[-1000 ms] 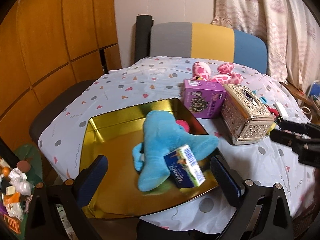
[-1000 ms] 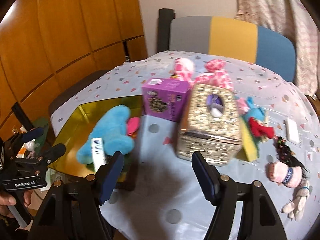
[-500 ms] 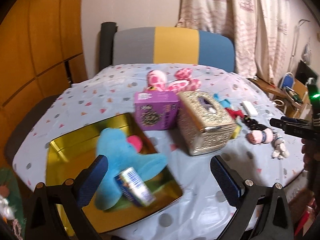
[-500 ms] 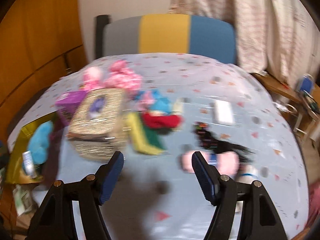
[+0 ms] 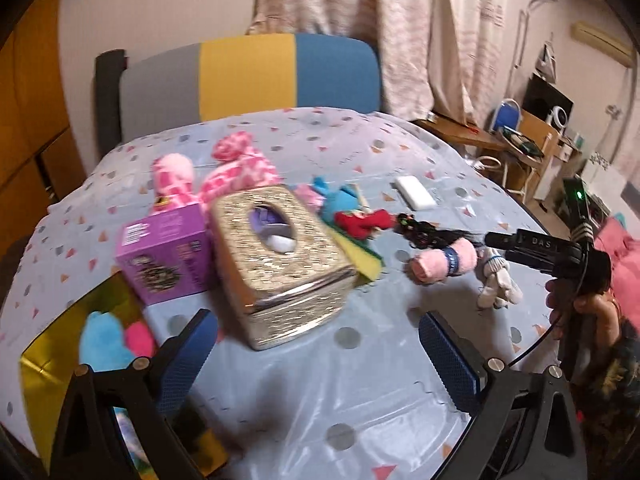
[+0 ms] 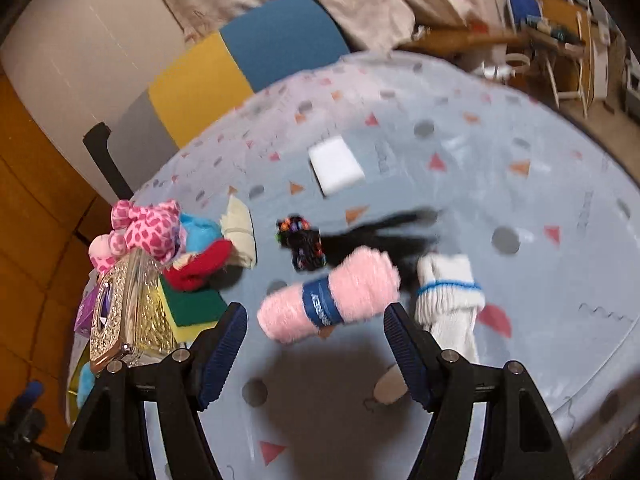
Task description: Organize soft objects
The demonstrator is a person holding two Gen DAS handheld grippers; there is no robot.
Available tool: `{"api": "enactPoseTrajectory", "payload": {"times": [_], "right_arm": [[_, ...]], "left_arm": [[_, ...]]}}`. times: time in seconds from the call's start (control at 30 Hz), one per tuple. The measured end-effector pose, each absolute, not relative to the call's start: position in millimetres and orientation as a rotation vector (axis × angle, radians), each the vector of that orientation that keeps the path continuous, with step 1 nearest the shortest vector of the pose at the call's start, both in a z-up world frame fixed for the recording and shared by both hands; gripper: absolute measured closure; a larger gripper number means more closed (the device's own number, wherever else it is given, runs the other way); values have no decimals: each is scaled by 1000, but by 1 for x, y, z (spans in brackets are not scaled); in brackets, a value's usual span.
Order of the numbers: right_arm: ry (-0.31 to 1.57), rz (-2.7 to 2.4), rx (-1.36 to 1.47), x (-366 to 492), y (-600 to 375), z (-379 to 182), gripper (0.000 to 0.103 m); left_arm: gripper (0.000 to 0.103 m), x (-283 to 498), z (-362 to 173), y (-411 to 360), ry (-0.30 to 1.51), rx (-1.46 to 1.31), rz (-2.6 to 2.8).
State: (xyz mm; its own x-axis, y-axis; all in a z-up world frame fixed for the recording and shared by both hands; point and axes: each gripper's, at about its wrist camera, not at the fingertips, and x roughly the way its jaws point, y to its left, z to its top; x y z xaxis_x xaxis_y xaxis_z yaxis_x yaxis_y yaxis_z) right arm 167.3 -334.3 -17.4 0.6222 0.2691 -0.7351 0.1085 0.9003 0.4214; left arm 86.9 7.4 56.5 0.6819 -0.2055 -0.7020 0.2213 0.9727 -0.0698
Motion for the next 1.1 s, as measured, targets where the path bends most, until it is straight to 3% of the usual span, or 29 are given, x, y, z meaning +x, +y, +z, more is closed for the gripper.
{"api": "enactPoseTrajectory", "payload": {"times": [0.4,0.8,0.87,0.9,0.93,1.1], "right_arm": [[957,449,-119,201,-184,-14,31],[972,461,-315,224,-147,-62,32],[954,470,-339,227,-144,-67,43],[952,470,-352,229,-143,-69,62],[952,459,-360,232,-142,-71,66],[981,488,-262,227,-162,-53,68]], "left_arm": [[2,86,23,16,874,-47,-234],[2,86,13,37,891,-87,-217],[2,87,13,35,894,-87,-219],[2,88,13,34,898,-86,-218],[2,89,13,32,899,-85,-220],[2,93,23,28,877,-58,-230]]}}
